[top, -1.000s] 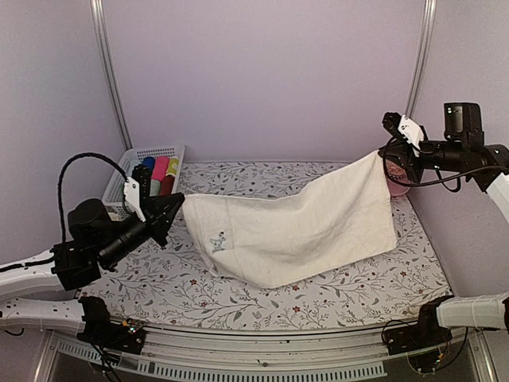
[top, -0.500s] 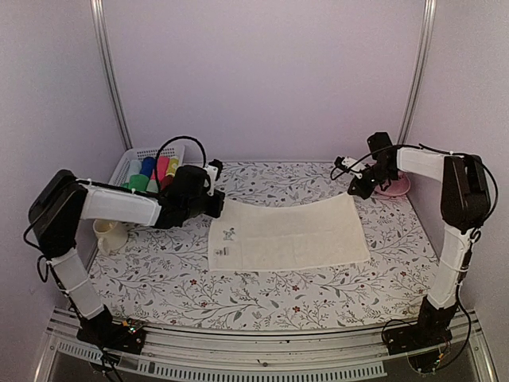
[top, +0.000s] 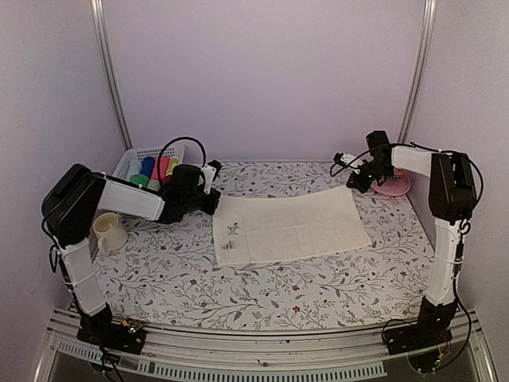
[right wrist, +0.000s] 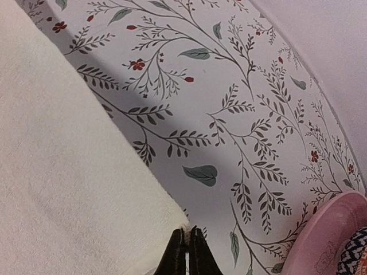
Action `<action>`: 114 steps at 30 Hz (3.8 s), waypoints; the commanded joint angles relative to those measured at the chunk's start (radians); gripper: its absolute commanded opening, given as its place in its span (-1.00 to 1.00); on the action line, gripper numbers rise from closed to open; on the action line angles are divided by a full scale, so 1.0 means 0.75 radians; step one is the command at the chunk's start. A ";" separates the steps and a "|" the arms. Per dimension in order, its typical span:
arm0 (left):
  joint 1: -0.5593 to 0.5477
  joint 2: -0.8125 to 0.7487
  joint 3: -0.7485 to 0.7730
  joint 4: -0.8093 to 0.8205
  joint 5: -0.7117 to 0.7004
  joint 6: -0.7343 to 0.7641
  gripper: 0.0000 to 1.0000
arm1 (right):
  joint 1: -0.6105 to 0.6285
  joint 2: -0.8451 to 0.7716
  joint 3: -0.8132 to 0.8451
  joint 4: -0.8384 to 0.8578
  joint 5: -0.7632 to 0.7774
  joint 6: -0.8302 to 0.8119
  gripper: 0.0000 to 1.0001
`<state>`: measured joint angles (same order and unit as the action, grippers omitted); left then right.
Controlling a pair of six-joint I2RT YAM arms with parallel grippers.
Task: Roll the towels
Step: Fold the towel at the center of the board.
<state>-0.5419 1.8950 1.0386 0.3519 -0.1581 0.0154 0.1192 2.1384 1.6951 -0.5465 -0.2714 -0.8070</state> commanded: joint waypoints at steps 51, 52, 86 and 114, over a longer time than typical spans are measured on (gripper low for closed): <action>-0.265 -0.577 -0.639 -0.071 0.322 -0.084 -1.00 | -0.152 -0.528 -0.704 -0.309 -0.214 -0.760 -0.95; -0.267 -0.575 -0.638 -0.076 0.323 -0.085 -1.00 | -0.153 -0.528 -0.710 -0.312 -0.210 -0.762 -0.95; -0.288 -0.534 -0.642 -0.104 0.344 -0.107 -1.00 | -0.149 -0.514 -0.814 -0.306 -0.214 -0.834 -0.93; -0.285 -0.475 -0.400 -0.165 0.155 -0.153 -0.39 | -0.069 -0.526 -0.343 -0.416 -0.464 -0.166 -0.12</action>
<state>-0.7517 1.4498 0.6285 0.2150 -0.0277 -0.0681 0.0231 1.6966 1.3525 -0.7807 -0.4580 -1.0969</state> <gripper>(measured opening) 0.536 0.493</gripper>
